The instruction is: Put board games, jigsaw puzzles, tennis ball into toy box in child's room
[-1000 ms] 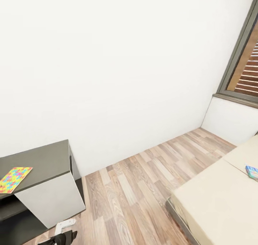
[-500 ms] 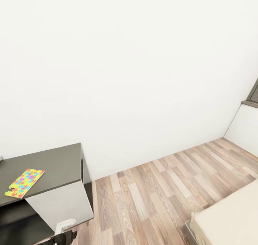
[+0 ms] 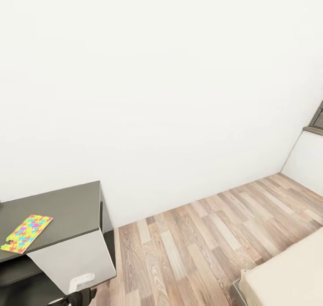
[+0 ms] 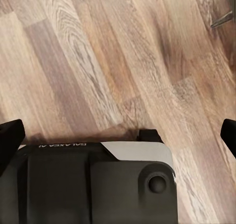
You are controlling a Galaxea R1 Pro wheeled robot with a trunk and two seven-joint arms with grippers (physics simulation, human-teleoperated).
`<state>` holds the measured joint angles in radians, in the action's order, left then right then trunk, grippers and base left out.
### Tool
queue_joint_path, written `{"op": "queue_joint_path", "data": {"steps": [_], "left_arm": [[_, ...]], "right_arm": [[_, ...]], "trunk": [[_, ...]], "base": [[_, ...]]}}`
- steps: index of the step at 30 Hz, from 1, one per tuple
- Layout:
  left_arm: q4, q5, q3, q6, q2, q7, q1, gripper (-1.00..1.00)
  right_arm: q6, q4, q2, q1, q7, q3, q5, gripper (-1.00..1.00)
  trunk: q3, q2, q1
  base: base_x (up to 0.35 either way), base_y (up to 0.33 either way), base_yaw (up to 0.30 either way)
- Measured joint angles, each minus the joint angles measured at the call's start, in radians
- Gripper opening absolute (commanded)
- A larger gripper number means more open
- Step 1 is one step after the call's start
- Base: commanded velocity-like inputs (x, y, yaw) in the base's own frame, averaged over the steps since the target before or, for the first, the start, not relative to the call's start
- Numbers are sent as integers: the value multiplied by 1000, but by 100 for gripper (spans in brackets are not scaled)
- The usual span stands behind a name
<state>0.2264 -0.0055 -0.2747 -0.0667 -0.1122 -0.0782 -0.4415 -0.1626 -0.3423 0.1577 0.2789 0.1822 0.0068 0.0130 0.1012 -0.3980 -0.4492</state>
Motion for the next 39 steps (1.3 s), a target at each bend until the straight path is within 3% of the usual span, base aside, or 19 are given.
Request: {"op": "queue_joint_path", "data": {"steps": [39], "left_arm": [[0,0,0,0,1,0,2,100]], "right_arm": [[2,0,-2,0,-4,0,-1,100]], "trunk": [[-2,0,0]], "base": [[116,0,-13]]}}
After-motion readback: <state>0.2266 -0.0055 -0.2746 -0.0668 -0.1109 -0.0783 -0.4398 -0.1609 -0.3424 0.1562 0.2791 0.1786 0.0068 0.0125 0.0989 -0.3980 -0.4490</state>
